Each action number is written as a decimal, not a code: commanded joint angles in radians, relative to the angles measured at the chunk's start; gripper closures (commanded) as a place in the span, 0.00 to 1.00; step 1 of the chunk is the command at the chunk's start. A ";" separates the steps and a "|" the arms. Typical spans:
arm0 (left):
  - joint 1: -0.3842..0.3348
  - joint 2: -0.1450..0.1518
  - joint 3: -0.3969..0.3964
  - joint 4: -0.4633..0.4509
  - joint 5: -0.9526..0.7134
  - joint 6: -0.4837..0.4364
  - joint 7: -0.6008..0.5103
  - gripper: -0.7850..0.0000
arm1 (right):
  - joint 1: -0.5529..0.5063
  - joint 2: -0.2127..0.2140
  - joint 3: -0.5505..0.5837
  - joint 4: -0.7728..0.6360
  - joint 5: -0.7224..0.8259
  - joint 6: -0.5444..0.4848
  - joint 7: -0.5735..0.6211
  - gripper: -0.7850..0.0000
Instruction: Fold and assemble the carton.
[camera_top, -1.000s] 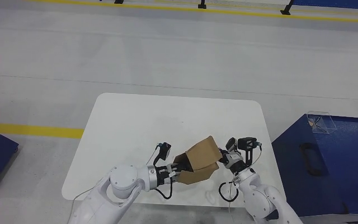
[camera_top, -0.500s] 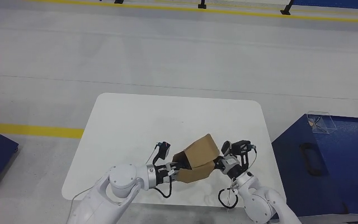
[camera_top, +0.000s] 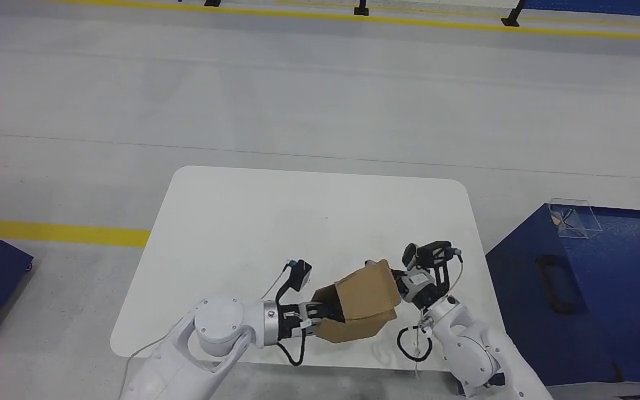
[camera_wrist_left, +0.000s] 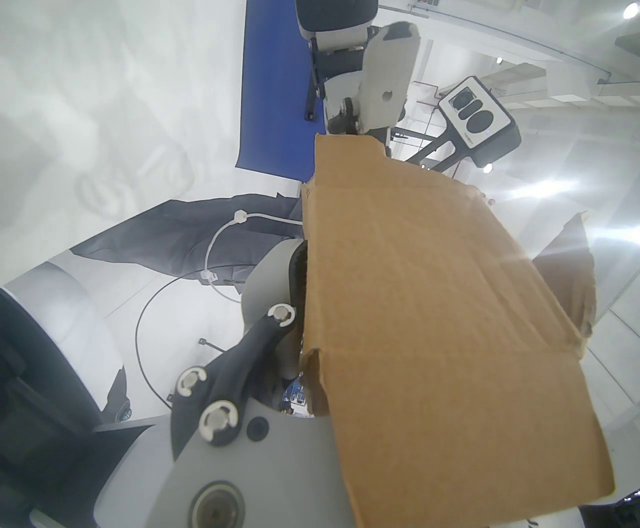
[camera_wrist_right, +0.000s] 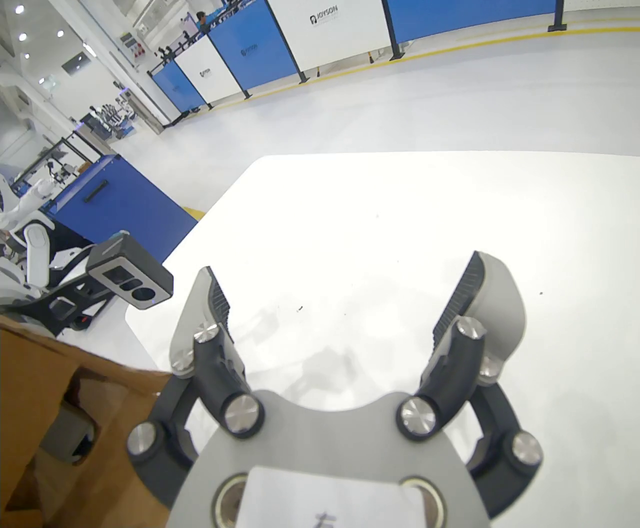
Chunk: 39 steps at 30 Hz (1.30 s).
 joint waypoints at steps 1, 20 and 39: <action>0.002 0.001 -0.002 -0.001 -0.003 0.003 -0.003 1.00 | -0.004 0.001 -0.004 -0.003 -0.029 -0.021 0.010 0.00; 0.008 0.001 -0.019 0.005 -0.042 0.035 0.041 1.00 | -0.111 -0.005 -0.029 -0.104 -0.111 0.034 -0.038 0.00; 0.018 0.004 -0.028 0.022 -0.059 0.031 0.038 1.00 | -0.095 -0.038 -0.145 -0.093 -0.152 0.166 -0.149 0.00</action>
